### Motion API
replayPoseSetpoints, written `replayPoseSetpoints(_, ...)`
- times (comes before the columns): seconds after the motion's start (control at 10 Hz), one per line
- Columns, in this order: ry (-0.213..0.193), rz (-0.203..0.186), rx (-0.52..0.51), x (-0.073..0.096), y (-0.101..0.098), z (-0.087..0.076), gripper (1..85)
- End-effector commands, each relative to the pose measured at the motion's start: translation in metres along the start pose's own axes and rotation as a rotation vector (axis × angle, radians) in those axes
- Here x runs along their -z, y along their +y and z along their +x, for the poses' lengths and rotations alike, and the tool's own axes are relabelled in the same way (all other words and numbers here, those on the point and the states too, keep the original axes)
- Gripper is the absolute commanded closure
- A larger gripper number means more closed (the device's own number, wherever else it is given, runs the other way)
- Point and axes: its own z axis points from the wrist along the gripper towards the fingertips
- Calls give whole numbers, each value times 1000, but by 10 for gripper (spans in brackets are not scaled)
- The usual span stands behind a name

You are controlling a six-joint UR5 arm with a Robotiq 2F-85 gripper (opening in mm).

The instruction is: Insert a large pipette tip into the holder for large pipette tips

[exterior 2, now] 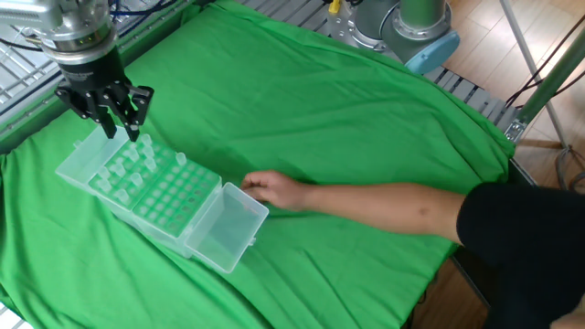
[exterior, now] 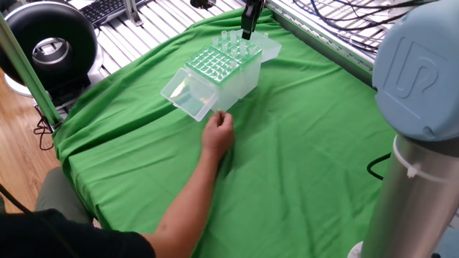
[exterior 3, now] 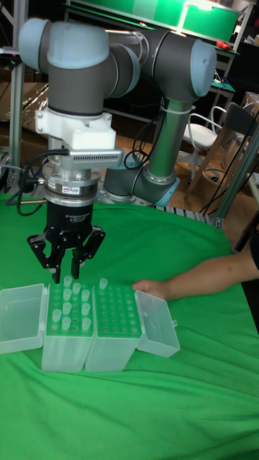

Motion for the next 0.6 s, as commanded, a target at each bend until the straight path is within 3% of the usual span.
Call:
replayPoseSetpoints(0.0,-16,-3,-16,-10,6,1,490)
replayPoseSetpoints(0.5,-2,-13,-21,-16,12,18,490)
